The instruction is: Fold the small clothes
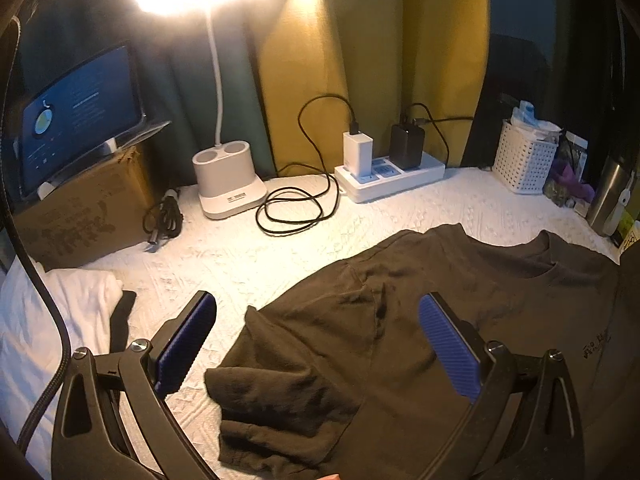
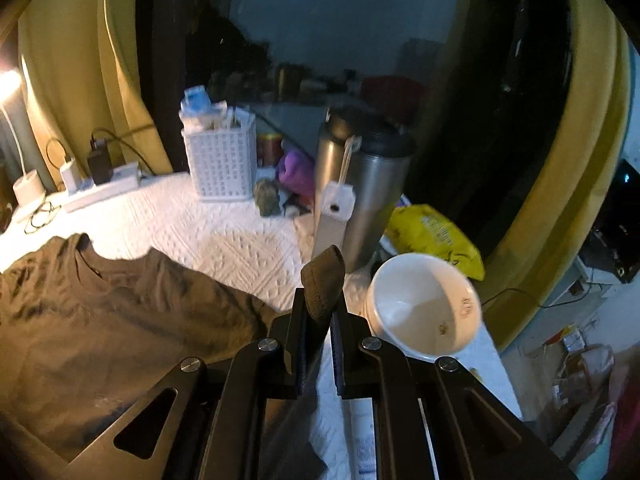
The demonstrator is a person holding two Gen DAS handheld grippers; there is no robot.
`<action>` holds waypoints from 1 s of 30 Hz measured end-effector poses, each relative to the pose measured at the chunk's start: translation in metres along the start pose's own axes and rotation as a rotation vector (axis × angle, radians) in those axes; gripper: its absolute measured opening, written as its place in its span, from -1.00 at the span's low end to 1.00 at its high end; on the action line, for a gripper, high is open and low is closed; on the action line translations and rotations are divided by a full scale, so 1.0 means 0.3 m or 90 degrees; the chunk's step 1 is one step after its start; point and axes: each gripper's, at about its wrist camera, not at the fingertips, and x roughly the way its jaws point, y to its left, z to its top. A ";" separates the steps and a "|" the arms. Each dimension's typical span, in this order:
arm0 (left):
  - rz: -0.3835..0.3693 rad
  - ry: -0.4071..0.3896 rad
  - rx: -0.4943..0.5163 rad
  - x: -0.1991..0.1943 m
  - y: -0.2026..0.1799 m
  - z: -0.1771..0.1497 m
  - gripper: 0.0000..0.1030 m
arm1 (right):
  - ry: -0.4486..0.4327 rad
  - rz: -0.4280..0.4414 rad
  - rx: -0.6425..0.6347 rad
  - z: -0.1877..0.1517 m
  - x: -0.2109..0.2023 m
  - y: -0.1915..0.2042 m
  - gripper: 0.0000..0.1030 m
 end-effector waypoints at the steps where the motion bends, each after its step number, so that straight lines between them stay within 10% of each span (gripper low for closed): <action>1: 0.000 -0.001 0.000 -0.005 0.008 -0.004 0.95 | -0.006 0.003 0.002 0.003 -0.025 0.010 -0.80; 24: -0.069 0.075 -0.065 0.183 0.293 -0.111 0.90 | 0.161 0.100 -0.024 -0.138 0.218 0.576 -0.80; 26: -0.075 0.085 -0.067 0.198 0.290 -0.122 0.83 | 0.165 0.100 -0.022 -0.153 0.222 0.589 -0.64; 28: -0.074 0.084 -0.070 0.193 0.291 -0.127 0.82 | 0.167 0.128 -0.017 -0.159 0.209 0.596 0.45; 30: -0.071 0.076 -0.072 0.178 0.291 -0.127 0.82 | 0.157 0.146 -0.009 -0.163 0.178 0.593 0.78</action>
